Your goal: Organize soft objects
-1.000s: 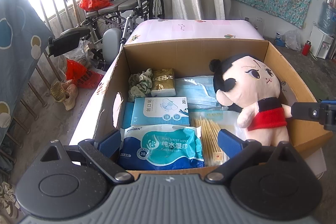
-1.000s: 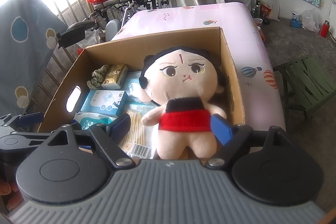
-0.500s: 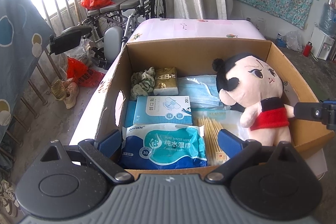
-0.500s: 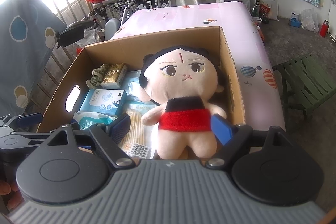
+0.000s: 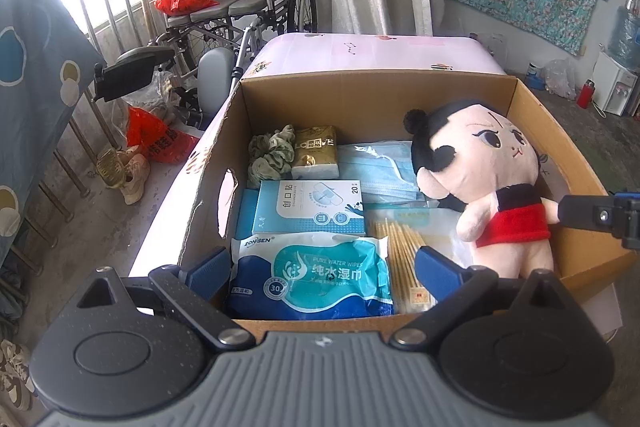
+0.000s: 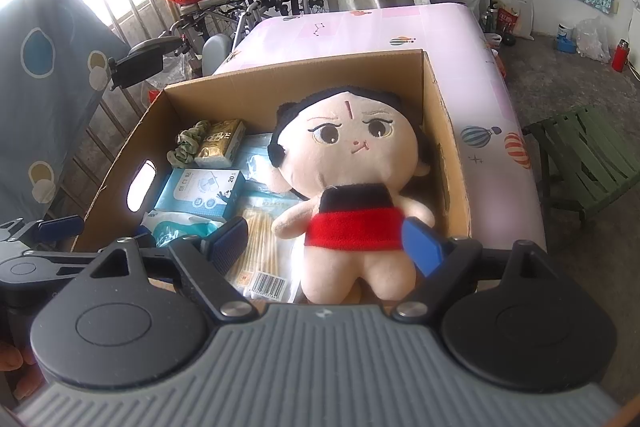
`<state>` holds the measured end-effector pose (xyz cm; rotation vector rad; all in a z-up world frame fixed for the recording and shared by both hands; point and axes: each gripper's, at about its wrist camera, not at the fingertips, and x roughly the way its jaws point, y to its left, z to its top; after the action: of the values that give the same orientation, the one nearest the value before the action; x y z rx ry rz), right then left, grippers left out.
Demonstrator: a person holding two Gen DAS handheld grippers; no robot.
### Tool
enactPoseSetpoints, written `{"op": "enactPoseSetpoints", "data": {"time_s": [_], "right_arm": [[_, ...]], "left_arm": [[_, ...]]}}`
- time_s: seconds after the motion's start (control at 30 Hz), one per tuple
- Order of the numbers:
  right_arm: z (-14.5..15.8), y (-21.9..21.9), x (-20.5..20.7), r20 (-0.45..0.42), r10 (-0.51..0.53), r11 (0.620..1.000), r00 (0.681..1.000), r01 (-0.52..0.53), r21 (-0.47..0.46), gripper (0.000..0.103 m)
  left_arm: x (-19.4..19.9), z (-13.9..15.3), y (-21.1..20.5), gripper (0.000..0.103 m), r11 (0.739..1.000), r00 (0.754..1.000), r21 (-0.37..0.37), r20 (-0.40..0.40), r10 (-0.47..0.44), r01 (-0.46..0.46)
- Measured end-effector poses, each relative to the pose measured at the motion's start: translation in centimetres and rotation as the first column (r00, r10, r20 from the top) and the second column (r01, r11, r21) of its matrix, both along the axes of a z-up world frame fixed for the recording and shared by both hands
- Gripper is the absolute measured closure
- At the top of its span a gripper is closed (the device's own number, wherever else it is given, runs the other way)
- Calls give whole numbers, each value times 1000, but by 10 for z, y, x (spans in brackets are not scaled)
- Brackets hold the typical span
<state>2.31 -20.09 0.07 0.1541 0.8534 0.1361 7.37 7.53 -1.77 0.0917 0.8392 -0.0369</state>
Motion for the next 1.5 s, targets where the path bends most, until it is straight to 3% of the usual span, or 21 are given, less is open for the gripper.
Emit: {"op": "enactPoseSetpoints", "data": {"time_s": [0.43,0.6,1.5], "right_arm": [[1,-1,0,2,0,1000,1000,0,2,18],[1,-2,0,0,-1,1000,1000,1,3,18],[-2,-1,-1,-10,0,1000,1000,0,6,17]], "left_arm": [[0,1,-6,3,1000,1000,20,3,-1,1],[-1,3,-6,3,1000,1000,-20,2,-15,15],[-1,3,-7,3,1000,1000,9,17,-6,6]]}}
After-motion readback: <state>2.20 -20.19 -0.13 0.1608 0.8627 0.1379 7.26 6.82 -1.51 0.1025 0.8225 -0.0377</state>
